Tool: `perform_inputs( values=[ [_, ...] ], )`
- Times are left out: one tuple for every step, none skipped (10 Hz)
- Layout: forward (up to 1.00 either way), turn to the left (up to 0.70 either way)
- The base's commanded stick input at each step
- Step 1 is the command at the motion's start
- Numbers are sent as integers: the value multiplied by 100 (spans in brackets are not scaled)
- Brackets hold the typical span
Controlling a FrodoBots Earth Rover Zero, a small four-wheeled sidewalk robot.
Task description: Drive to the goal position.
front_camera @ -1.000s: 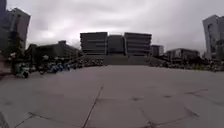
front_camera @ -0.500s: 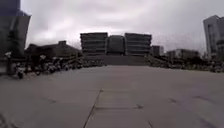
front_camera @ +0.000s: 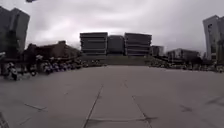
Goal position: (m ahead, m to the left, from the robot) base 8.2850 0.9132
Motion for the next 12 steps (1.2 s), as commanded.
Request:
perform_inputs(
  values=[
    [70, 0],
    [70, 0],
    [70, 0],
    [70, 0],
    [70, 0],
    [70, 0],
    [70, 0],
    [70, 0],
    [70, 0],
    [70, 0],
    [70, 0],
    [70, 0]
  ],
)
